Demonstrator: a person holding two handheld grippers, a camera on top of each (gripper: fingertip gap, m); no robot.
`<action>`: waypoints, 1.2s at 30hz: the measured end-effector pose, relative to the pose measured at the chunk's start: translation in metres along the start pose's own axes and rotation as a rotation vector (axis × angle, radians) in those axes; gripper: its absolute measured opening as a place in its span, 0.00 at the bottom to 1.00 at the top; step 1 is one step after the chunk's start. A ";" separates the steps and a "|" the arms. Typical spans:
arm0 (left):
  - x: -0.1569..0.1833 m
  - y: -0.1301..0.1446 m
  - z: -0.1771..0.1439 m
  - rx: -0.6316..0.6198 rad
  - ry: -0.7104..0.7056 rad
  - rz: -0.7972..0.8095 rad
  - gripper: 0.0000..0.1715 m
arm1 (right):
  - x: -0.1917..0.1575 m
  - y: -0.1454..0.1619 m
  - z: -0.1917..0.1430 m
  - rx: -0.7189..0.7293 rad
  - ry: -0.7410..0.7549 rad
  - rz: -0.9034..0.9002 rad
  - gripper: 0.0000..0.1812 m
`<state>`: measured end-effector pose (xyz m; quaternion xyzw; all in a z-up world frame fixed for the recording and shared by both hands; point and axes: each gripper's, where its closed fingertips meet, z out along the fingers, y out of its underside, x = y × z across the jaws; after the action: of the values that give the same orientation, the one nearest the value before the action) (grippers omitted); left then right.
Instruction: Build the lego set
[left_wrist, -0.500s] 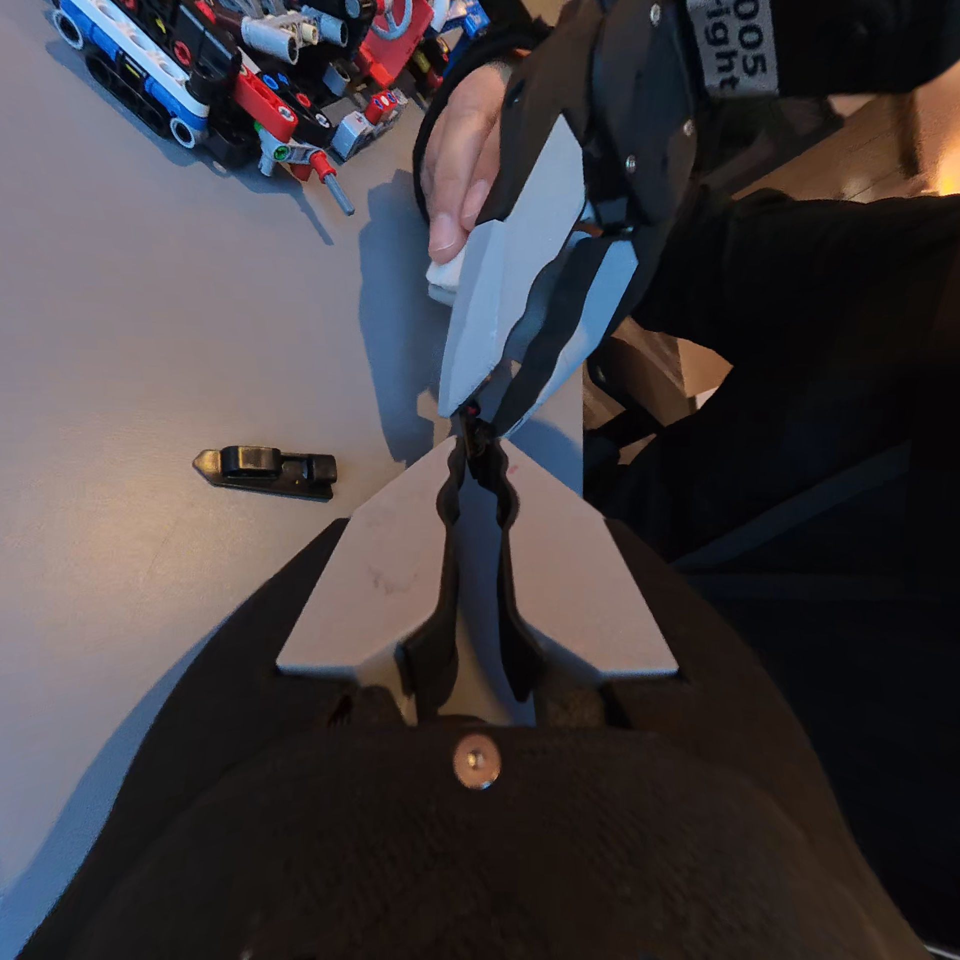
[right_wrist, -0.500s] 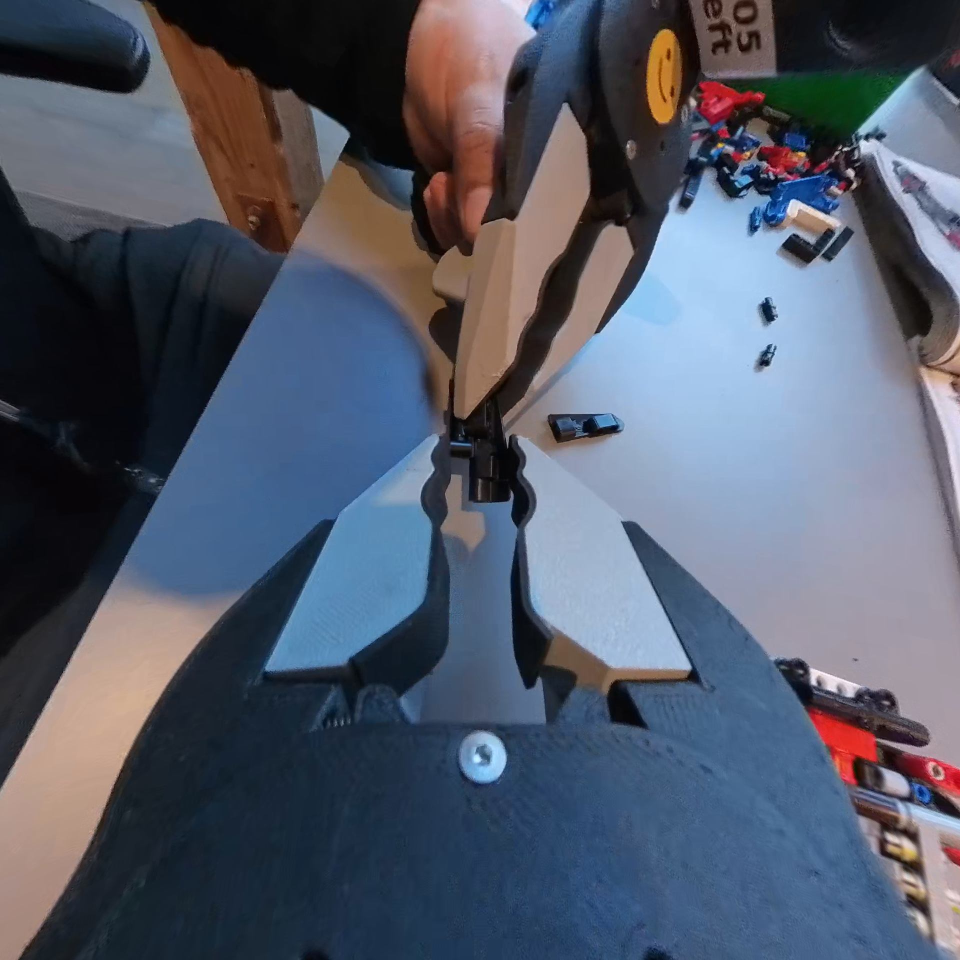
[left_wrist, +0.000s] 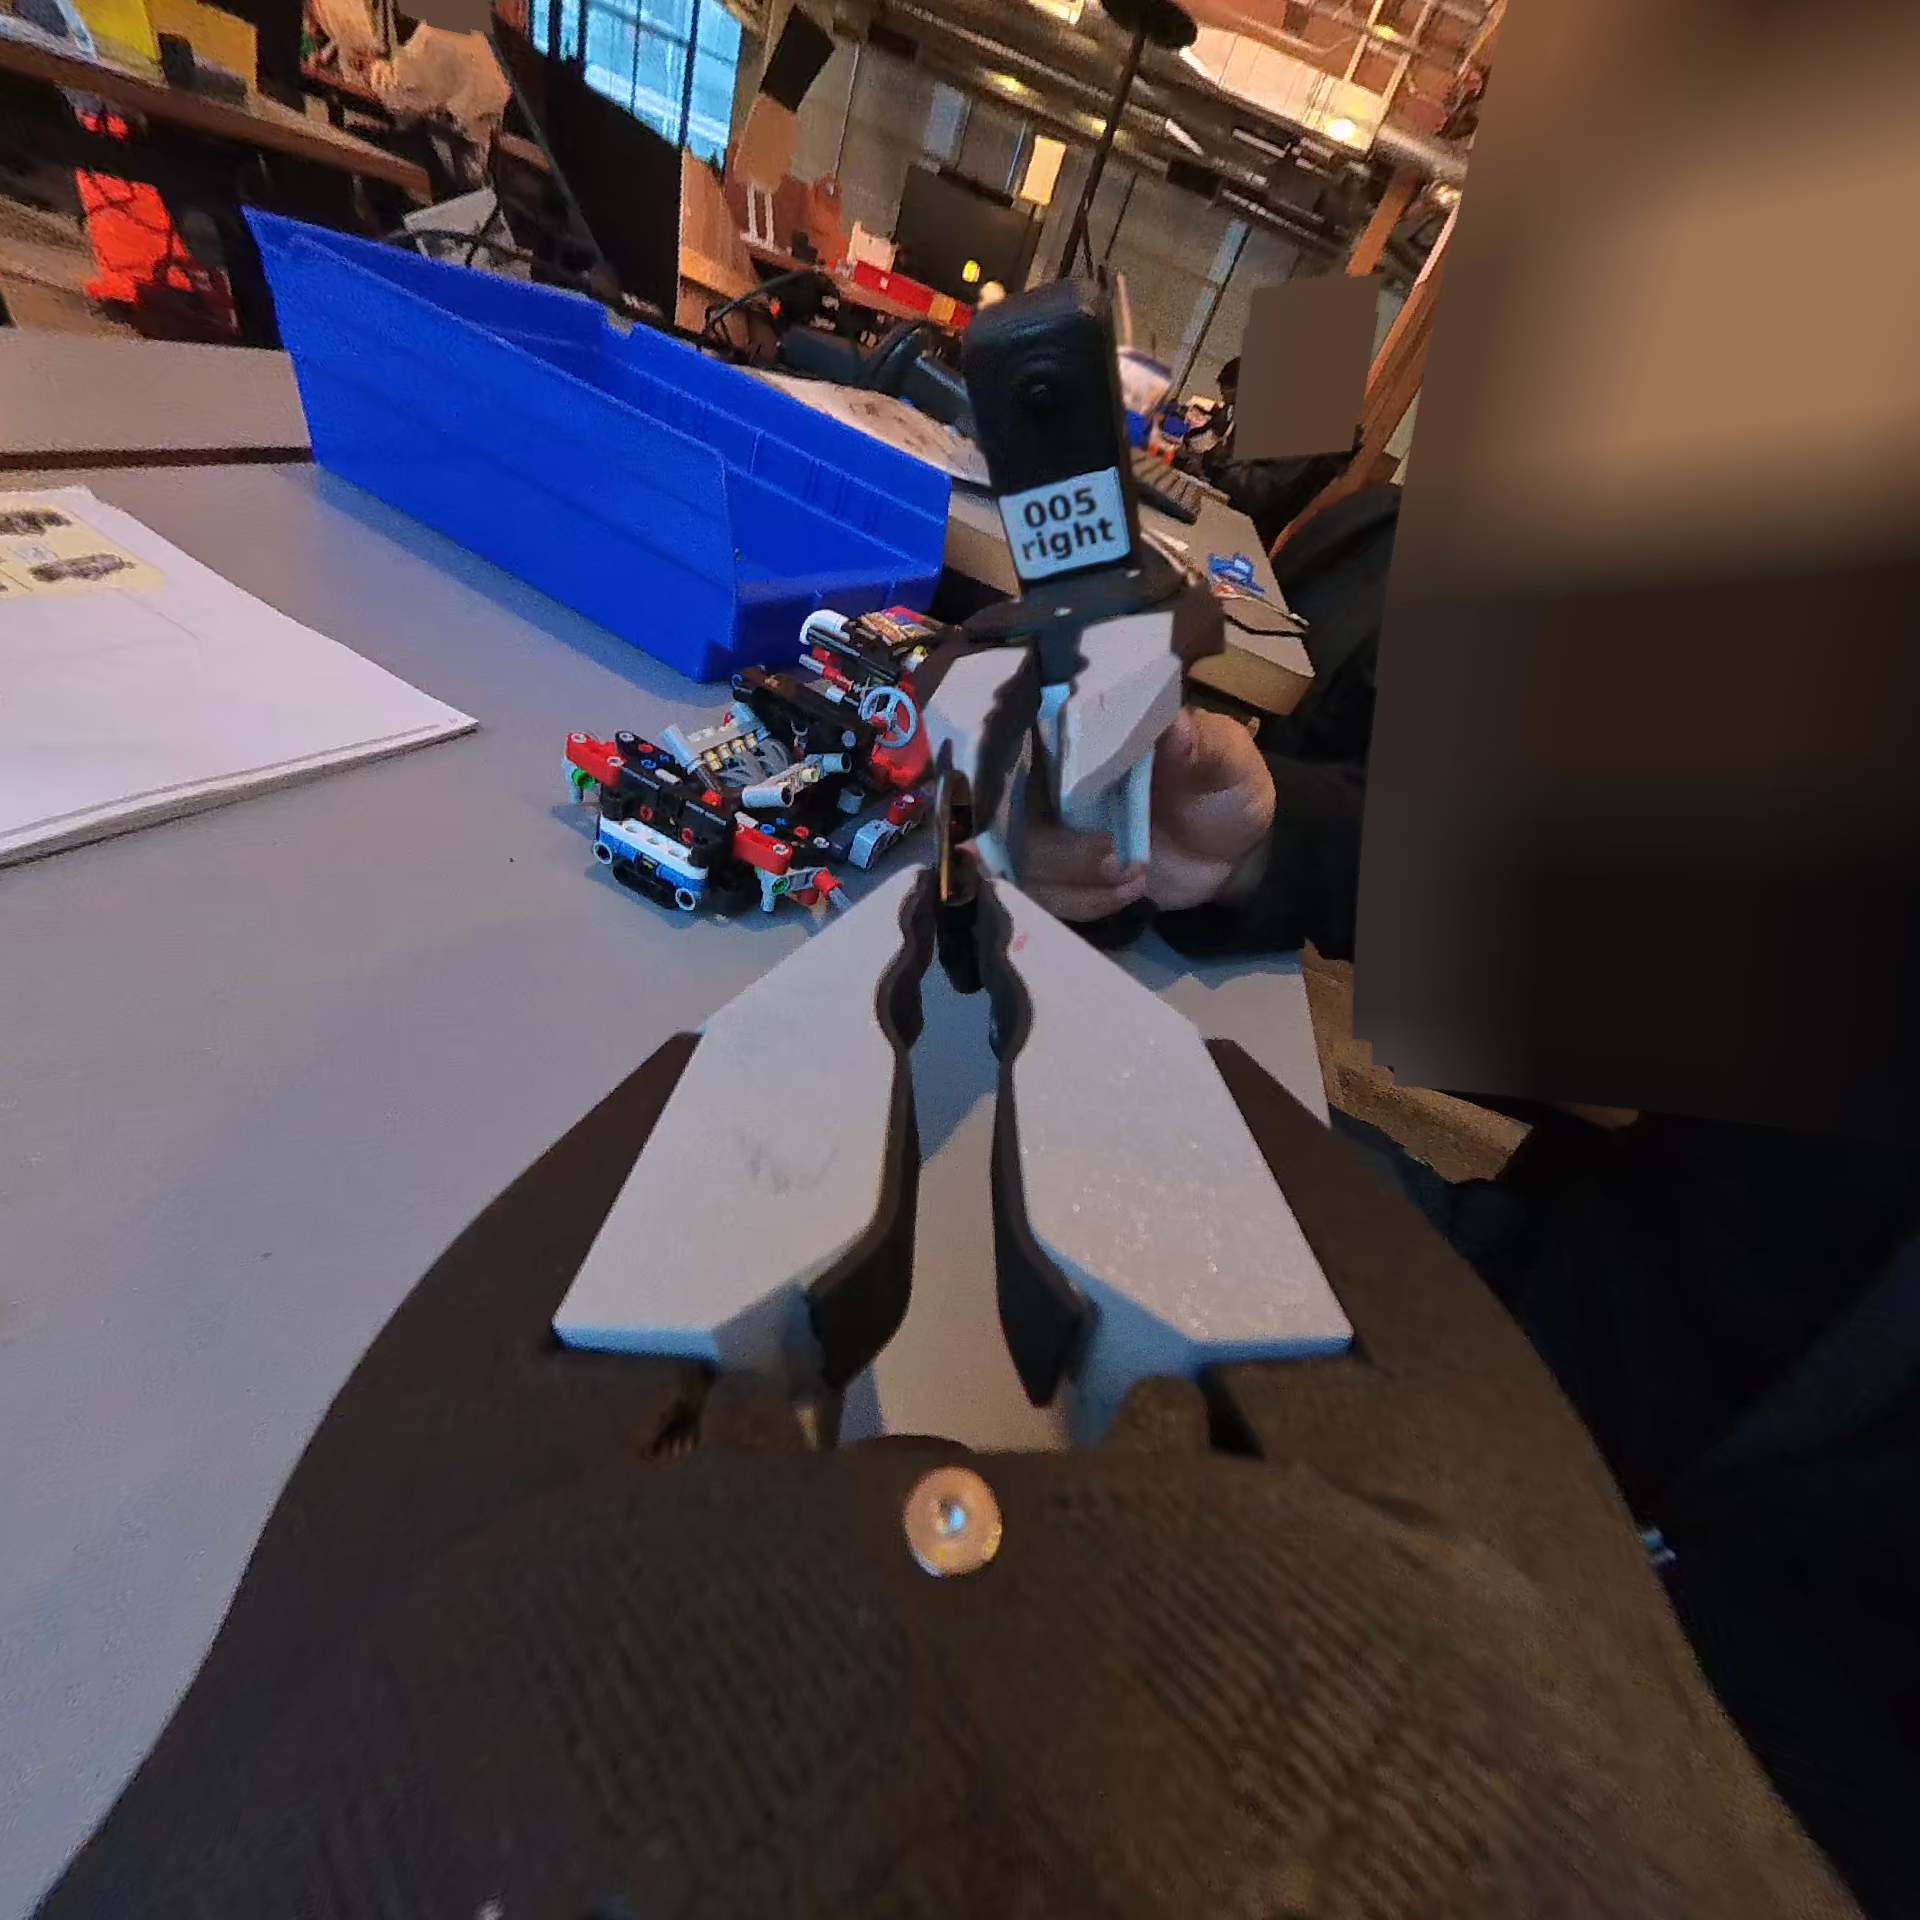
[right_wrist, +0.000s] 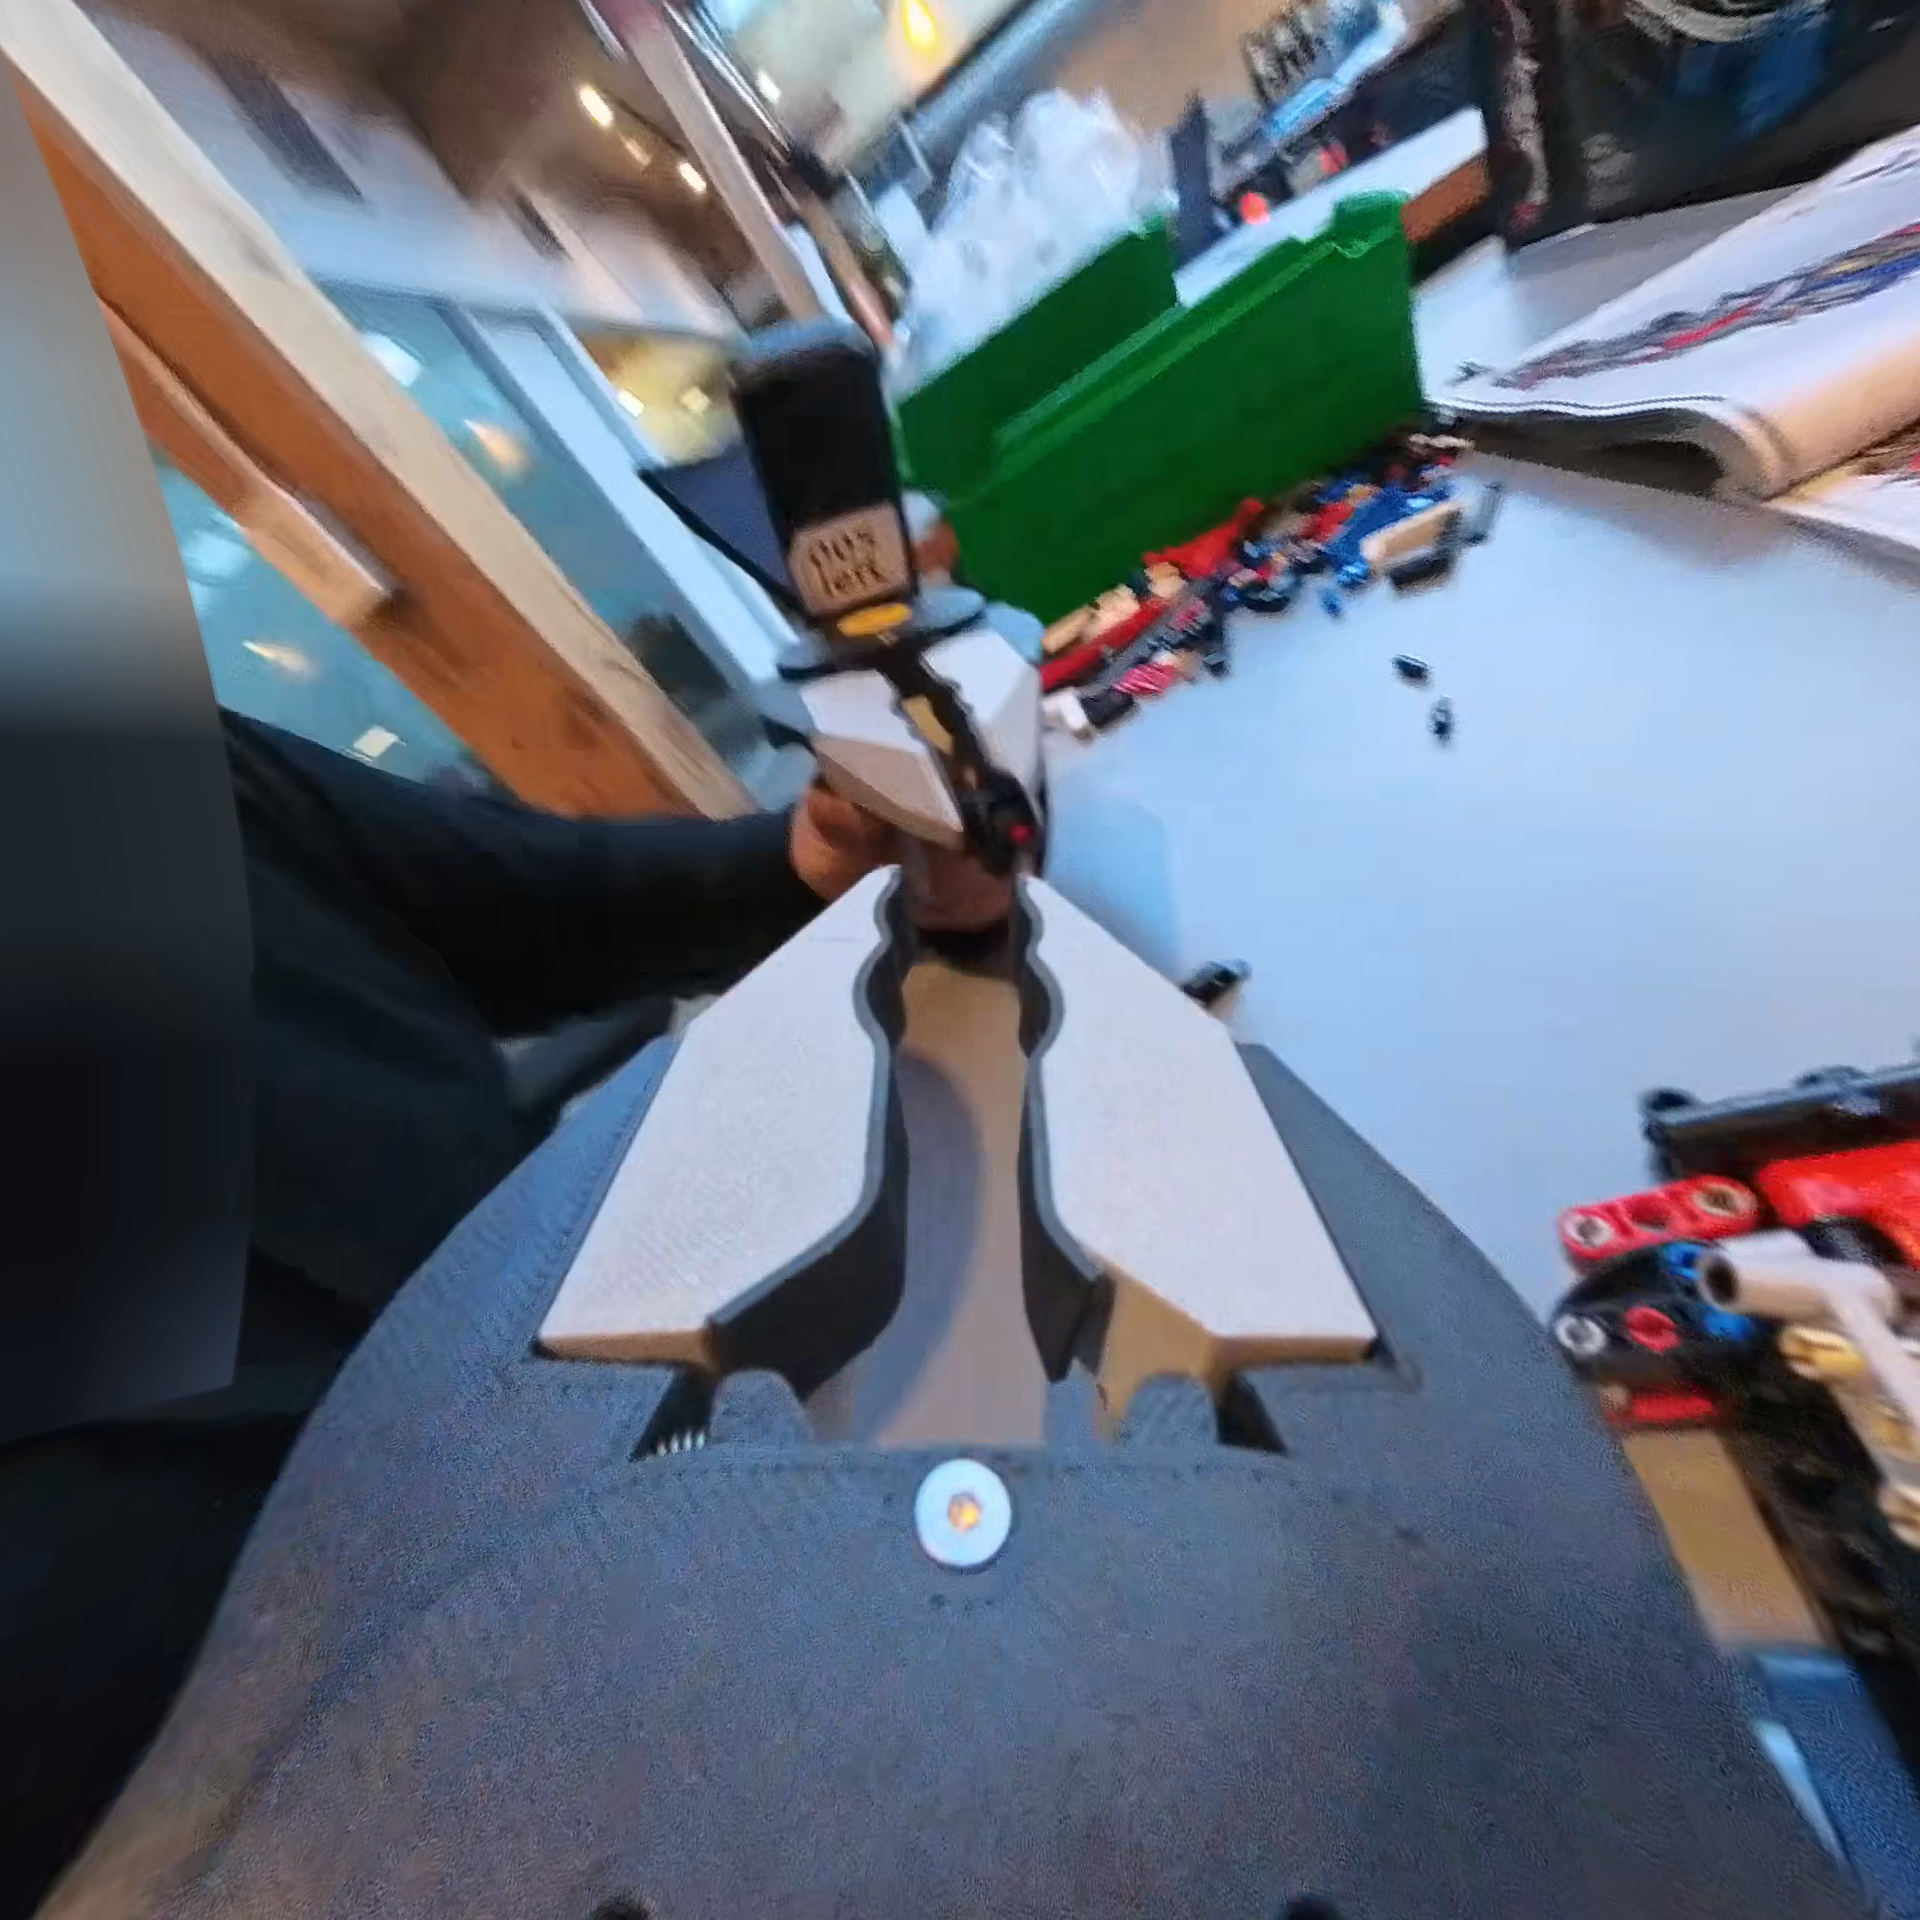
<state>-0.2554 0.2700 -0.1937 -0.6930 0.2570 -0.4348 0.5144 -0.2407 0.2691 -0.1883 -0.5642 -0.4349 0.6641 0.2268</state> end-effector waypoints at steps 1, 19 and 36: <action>-0.001 0.002 0.003 -0.010 0.001 -0.023 0.02 | -0.001 -0.002 0.000 0.007 -0.013 0.008 0.05; 0.001 -0.008 0.017 0.081 -0.007 -0.112 0.03 | 0.004 0.000 -0.001 0.024 -0.054 0.081 0.00; 0.002 -0.008 0.019 0.081 -0.038 -0.053 0.02 | 0.011 -0.005 -0.005 0.065 -0.024 0.086 0.01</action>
<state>-0.2384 0.2803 -0.1867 -0.6861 0.2109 -0.4453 0.5353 -0.2396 0.2820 -0.1895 -0.5667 -0.3911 0.6938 0.2109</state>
